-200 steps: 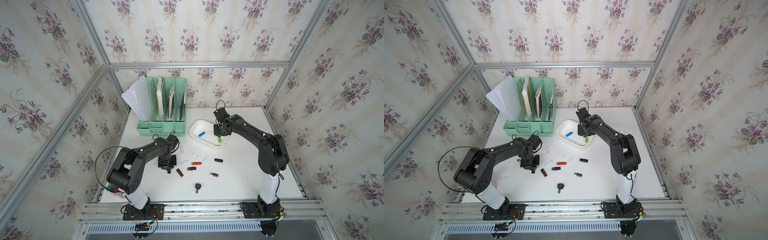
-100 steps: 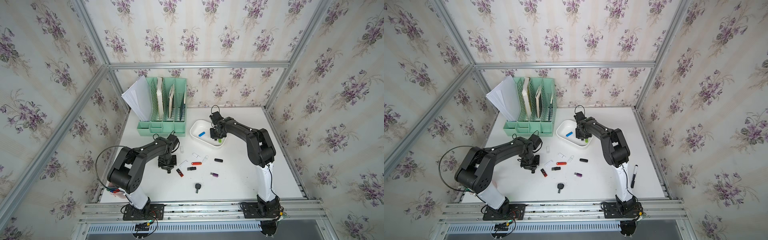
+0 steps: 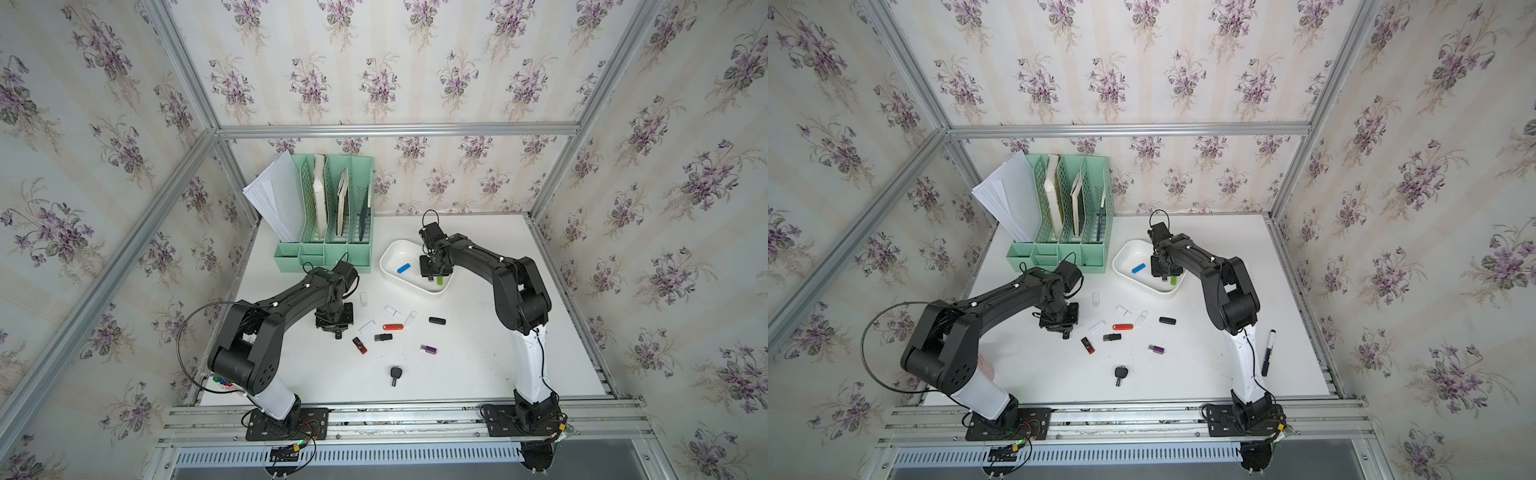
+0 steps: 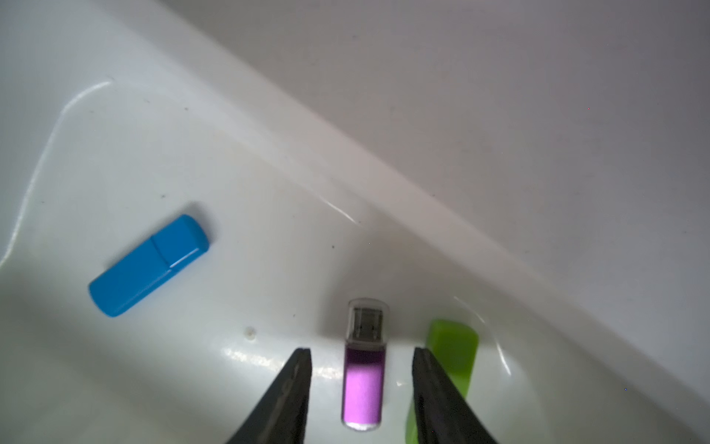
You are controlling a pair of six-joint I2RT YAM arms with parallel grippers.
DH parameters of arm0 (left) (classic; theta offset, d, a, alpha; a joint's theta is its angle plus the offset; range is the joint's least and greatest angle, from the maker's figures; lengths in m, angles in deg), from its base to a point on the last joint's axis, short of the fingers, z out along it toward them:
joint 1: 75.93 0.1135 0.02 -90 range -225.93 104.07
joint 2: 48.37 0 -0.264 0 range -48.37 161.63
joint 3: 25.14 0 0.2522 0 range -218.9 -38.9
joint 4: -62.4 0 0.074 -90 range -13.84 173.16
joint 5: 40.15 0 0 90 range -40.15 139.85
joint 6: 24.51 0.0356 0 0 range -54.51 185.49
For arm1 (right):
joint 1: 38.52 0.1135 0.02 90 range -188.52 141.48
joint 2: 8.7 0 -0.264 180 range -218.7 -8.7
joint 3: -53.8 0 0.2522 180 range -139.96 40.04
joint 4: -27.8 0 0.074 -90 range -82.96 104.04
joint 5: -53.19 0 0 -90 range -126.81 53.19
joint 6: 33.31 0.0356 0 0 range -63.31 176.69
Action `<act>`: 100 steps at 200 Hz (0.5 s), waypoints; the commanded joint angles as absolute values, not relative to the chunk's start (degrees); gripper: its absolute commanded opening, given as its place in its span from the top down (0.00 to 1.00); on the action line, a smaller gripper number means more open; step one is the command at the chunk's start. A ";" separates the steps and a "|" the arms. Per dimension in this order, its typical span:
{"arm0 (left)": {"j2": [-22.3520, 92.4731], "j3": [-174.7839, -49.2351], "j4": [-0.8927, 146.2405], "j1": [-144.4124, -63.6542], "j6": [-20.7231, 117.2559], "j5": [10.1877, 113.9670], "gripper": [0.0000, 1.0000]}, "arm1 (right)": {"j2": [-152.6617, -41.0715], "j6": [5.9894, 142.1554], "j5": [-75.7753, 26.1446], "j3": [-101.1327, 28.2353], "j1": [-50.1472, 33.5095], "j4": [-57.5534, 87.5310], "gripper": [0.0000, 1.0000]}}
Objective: Put the usb flash drive into the storage box
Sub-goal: Place the USB flash in the storage box.
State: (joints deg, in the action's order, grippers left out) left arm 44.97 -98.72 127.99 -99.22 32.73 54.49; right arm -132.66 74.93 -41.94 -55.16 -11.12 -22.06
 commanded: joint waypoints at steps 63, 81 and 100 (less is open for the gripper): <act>42.54 -104.32 133.08 -99.25 34.02 54.07 0.73 | -126.42 74.64 -40.33 -48.98 -8.12 -25.53 0.46; 42.56 -105.04 133.28 -99.25 34.07 54.32 0.73 | -125.73 74.92 -39.41 -47.36 -4.96 -26.13 0.46; 42.58 -106.50 133.59 -99.30 34.07 54.71 0.73 | -124.22 75.62 -38.36 -45.05 -3.60 -25.70 0.45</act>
